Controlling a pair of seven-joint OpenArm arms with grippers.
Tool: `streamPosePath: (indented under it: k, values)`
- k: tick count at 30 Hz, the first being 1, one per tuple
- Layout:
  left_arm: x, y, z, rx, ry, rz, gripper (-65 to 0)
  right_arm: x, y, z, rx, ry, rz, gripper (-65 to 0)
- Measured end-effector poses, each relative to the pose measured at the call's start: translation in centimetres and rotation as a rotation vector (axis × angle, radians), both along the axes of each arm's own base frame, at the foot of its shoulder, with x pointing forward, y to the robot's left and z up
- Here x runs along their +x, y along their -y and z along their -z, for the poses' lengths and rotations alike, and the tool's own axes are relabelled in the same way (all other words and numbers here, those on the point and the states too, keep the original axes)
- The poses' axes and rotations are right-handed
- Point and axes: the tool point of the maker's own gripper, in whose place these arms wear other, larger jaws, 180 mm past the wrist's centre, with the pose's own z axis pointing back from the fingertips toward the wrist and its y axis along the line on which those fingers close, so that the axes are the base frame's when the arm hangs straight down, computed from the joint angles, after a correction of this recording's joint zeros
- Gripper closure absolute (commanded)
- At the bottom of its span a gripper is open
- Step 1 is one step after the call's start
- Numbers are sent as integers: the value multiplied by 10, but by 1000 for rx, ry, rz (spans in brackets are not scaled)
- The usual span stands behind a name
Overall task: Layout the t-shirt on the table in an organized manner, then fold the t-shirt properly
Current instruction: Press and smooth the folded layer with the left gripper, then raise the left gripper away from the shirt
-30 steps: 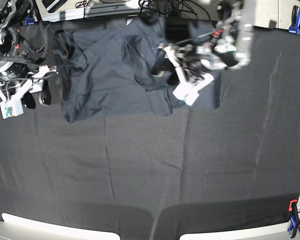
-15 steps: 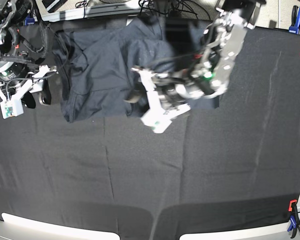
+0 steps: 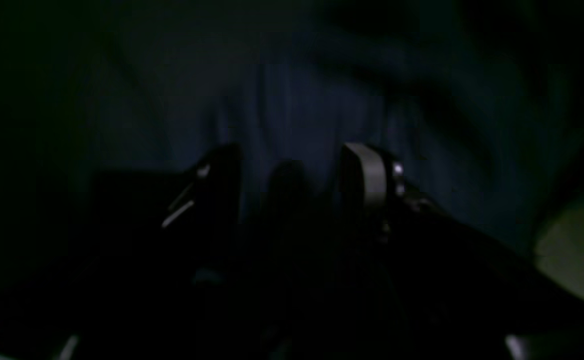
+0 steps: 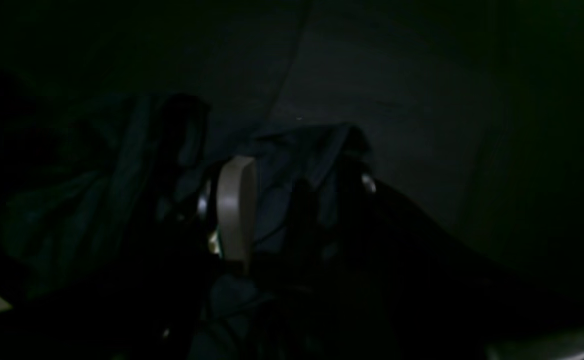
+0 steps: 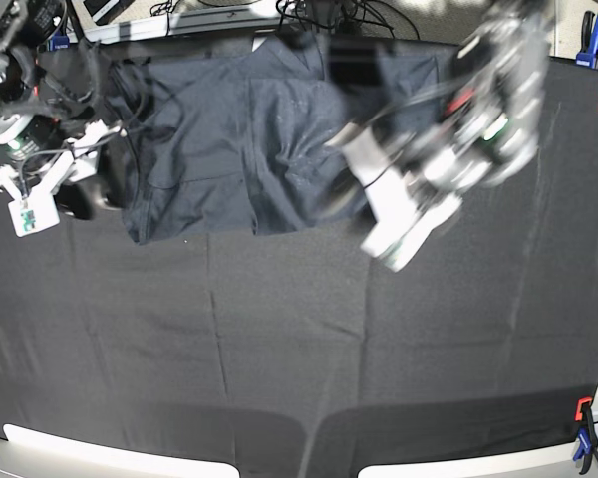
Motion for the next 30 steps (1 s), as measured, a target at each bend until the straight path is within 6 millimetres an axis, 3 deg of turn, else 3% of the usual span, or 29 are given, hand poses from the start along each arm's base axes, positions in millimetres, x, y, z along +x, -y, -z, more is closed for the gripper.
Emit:
streamPosePath:
  k: [4,7,14,21,26,30]
  values:
    - [-43,-8,22,18,-76,55,-292,-1,1,1,-4,-7,0,-256]
    - [-60,-4,25,28,-84,109,-292,-1,1,1,-4,-8,-1,-256]
    - [-78,-7,18,123,-25,207,-292,-1,0,1,-3,-8,-1,-256]
    - [-115,-38,38,225,-132,270,-292,-1,0,1,-3,-8,-1,-256]
    - [-129,-20,22,59,-183,305,-291,-1,0,1,-3,-8,-1,-256]
    - [-126,-19,19,46,-177,305,-292,-1,0,1,-3,-8,-1,-256]
